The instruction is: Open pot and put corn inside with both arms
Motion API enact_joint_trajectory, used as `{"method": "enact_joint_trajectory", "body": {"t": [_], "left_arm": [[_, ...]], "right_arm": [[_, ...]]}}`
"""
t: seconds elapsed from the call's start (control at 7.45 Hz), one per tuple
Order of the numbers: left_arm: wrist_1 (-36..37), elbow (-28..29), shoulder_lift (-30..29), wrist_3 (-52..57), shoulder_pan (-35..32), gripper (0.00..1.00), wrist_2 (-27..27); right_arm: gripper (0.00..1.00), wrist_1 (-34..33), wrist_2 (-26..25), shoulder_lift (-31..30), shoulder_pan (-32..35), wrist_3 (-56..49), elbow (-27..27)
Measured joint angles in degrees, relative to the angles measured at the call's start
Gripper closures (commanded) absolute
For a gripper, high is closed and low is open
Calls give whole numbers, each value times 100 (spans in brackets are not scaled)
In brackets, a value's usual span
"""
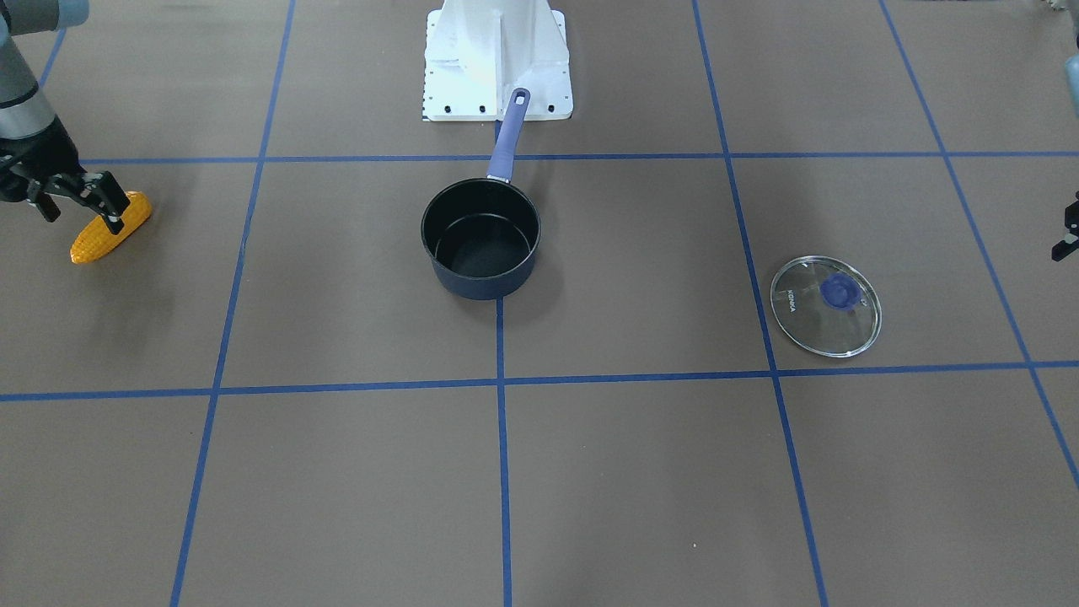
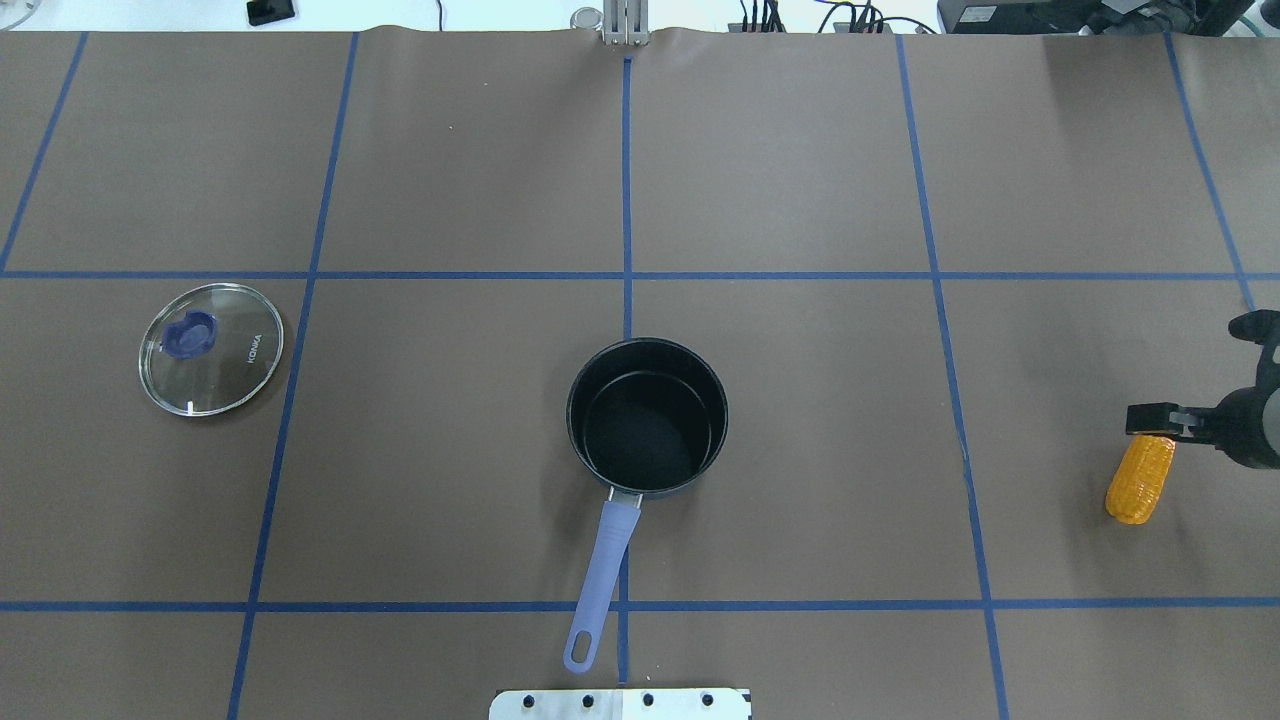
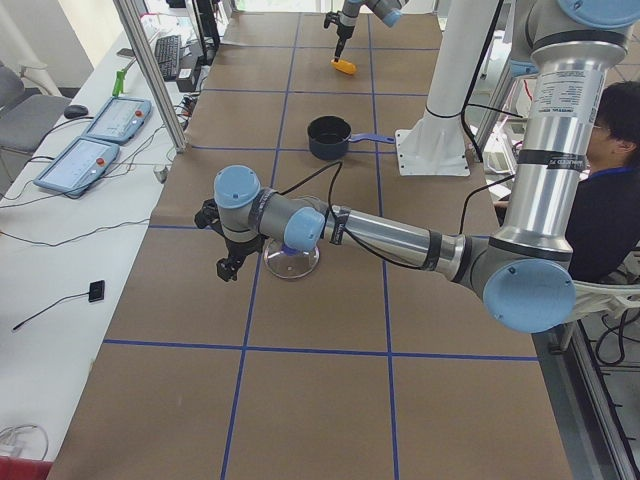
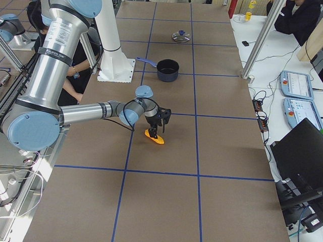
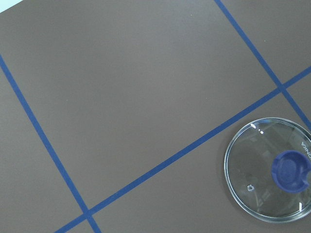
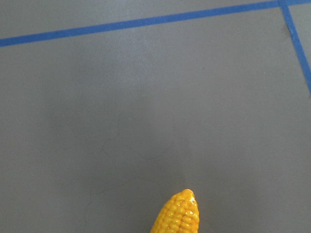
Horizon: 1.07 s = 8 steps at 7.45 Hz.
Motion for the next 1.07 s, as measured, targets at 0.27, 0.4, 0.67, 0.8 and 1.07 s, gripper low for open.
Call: {"method": "enact_joint_trajectory", "body": {"t": [0.27,0.4,0.67,0.8,1.07], "left_arm": [[15,-4,-1,17,-17,1,7],[15,-11,3,3,-19,1,9],[7,-31,22,-29,-20,1,5],[-1,-34,31,-32,-20,1,0],[-20,-46,53,-38,-21,1,3]], "right_arm": [[10,27,-233,23,-339,331,-9],[10,30,-259,23,-408,397,-12],[14,47,-342,1,-522,438,-36],[13,68,-382,-15,-568,443,-69],[13,82,-413,-34,-593,437,-66]]}}
